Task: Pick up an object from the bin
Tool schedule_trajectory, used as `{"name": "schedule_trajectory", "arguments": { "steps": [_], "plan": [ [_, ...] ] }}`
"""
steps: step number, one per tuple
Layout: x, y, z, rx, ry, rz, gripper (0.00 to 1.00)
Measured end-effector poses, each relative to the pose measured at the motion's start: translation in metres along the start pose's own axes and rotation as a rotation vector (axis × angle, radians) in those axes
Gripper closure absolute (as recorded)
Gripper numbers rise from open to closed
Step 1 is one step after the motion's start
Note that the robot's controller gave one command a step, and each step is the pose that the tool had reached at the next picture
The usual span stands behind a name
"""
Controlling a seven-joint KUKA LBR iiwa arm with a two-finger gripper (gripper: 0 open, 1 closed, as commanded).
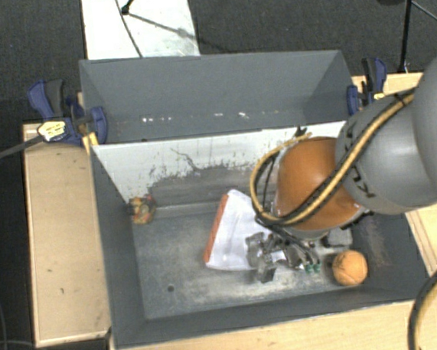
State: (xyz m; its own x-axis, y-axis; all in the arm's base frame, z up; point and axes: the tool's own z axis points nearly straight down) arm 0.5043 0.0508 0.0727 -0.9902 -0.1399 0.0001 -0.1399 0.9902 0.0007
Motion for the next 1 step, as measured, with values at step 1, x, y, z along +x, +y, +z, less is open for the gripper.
{"name": "schedule_trajectory", "arguments": {
  "steps": [1],
  "plan": [
    [-0.016,0.0156,-0.1974,0.0,-0.002,0.077,1.0]
  ]
}}
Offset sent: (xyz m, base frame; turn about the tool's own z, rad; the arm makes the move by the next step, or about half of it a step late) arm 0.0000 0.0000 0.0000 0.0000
